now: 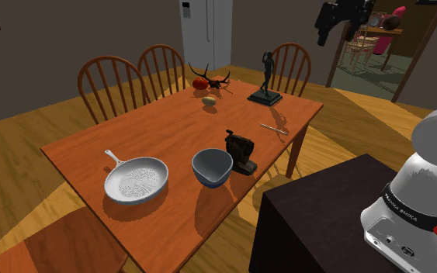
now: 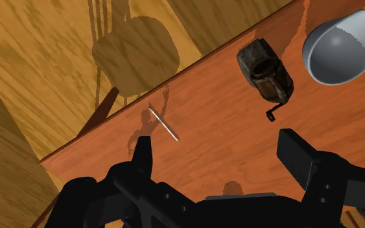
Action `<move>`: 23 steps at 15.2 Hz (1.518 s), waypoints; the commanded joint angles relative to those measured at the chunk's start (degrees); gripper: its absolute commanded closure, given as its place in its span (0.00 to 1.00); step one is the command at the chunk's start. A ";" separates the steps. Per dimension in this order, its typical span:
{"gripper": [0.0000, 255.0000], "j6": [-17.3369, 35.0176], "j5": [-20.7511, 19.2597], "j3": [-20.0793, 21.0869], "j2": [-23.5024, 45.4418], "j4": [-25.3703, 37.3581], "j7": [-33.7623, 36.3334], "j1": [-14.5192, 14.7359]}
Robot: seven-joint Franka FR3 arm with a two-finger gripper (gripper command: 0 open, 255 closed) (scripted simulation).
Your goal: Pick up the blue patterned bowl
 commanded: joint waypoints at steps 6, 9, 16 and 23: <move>0.00 11.87 3.62 3.13 4.75 -8.05 4.58 2.03; 0.00 17.47 5.22 4.72 8.16 -10.58 6.56 3.02; 0.00 31.43 8.54 8.73 19.46 -13.77 11.07 5.20; 0.00 45.42 9.69 13.07 34.67 -12.83 16.17 6.45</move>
